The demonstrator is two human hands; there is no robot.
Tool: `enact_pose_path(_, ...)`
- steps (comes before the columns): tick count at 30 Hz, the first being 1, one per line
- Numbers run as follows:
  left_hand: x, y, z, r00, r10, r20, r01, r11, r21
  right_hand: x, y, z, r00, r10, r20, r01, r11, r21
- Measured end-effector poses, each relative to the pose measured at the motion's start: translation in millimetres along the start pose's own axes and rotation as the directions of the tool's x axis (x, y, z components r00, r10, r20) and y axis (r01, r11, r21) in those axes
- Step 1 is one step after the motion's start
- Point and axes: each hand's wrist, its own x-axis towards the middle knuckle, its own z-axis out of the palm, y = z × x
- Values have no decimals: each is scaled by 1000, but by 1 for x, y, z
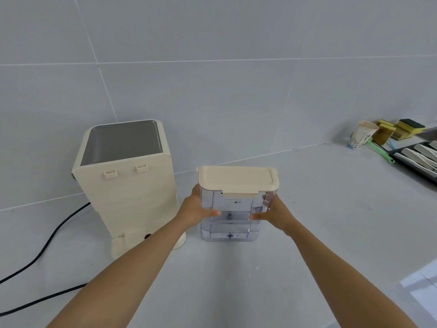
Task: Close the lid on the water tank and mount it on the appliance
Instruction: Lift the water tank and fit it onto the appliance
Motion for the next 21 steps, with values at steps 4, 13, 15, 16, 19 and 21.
enact_pose_path(4, -5, -1, -19, 996, -12, -92, 11, 1000, -16, 14, -18, 9, 999, -22, 27, 24, 997, -69)
enact_pose_path(13, -27, 3, -54, 986, -34, -162, 29, 999, -31, 16, -51, 24, 1000, -22, 3, 22, 994, -110)
enact_pose_path(15, -34, 10, -53, 985, -23, -174, 14, 998, -57, 12, -57, 16, 999, -39, 4, 39, 990, -137)
enact_pose_path(16, -38, 14, -52, 983, -22, -181, 10, 998, -67, 7, -62, 13, 999, -47, 4, 47, 988, -149)
enact_pose_path(19, -48, 22, -55, 981, -4, -195, -14, 996, -92, -7, -78, 9, 997, -66, 35, 70, 990, -125)
enact_pose_path(21, -55, 26, -58, 981, -11, -196, -6, 996, -85, -15, -85, 9, 997, -66, 51, 71, 992, -104)
